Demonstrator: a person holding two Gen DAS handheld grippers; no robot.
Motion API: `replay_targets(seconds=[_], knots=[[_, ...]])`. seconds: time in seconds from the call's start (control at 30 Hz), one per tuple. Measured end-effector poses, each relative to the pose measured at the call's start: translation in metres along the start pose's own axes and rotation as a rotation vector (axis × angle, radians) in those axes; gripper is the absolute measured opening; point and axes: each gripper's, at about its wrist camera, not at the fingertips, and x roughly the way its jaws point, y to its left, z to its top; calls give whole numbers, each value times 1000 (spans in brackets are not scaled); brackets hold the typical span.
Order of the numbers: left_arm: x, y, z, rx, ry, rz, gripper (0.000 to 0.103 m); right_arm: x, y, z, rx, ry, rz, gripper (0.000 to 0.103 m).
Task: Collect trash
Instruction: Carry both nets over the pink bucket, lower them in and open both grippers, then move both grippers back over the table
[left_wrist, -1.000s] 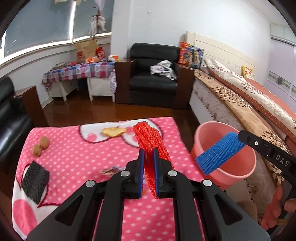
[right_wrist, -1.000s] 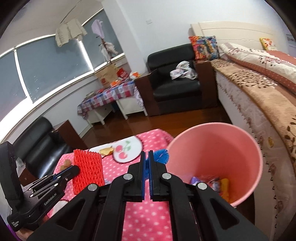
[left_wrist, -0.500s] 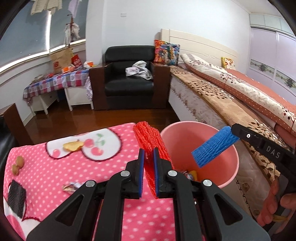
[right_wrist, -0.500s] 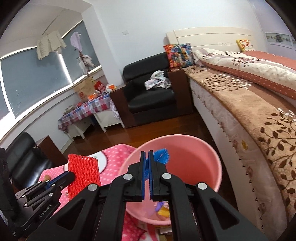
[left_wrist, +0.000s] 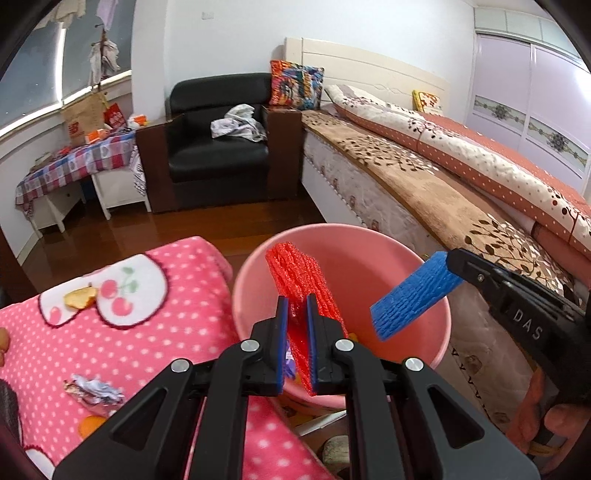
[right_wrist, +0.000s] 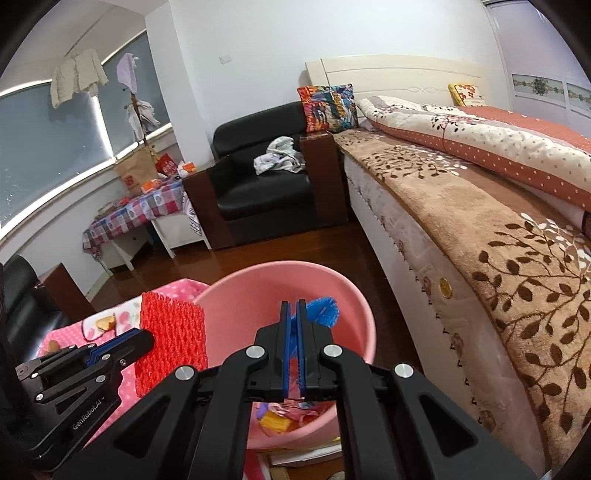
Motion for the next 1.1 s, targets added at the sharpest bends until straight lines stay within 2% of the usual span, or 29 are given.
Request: replay_targets(seconds=[0.57,0.63,0.7,0.93,1.1], knots=[[28,-14,-6,22,54,-35,9,22,-3,-13,-24,72,-8,4],[30,-12,-6,9,65,-41,9,25,-3,-14,-21,85,1,14],[33,-11,-6,-5,79,-48,11,26,-2,-16,-22,90,6,27],[32,-3,-6,-46,92,-64,34,23,3,-19,-37,98,12,38],[25,-1,-7,-53,85,-68,35,19,5,-20,-38,98,22,41]])
